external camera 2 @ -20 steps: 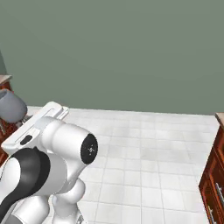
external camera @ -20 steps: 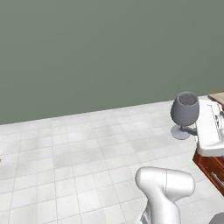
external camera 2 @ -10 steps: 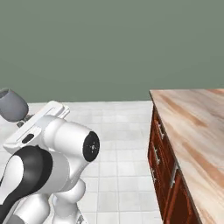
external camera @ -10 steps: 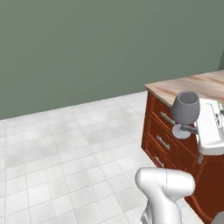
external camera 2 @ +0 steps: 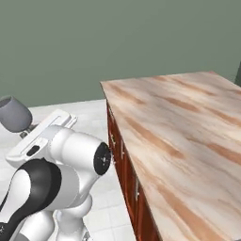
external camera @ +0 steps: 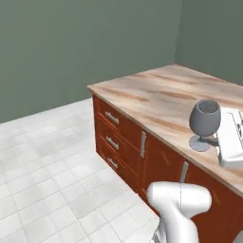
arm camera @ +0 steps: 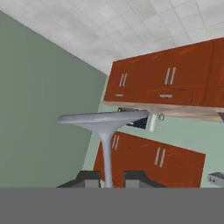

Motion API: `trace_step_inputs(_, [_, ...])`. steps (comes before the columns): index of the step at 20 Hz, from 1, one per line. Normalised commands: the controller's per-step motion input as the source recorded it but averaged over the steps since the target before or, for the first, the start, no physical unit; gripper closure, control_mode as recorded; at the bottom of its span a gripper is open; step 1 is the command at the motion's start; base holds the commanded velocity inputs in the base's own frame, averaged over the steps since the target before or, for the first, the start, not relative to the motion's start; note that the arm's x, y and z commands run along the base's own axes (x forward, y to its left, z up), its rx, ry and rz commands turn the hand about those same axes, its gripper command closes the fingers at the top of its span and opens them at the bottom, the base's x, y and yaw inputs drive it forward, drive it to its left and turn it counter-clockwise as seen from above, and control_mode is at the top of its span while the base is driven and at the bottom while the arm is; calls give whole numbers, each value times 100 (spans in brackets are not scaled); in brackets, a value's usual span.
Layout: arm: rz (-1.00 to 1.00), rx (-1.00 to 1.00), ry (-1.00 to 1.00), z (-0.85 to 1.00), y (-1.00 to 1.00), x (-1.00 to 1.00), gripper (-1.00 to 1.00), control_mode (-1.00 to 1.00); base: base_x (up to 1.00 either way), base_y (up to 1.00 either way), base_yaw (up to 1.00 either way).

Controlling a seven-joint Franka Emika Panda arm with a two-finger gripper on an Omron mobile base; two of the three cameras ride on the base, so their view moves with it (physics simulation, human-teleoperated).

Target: Retrieve the wine glasses from the counter and place one next to each plate.

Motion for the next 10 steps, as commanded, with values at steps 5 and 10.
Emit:
trace_step_inputs(5, [0, 0, 0, 0, 0, 0, 100, 100, -7, -13, -84])
trace_step_inputs(10, [0, 0, 0, 0, 0, 0, 100, 100, -21, -32, -74])
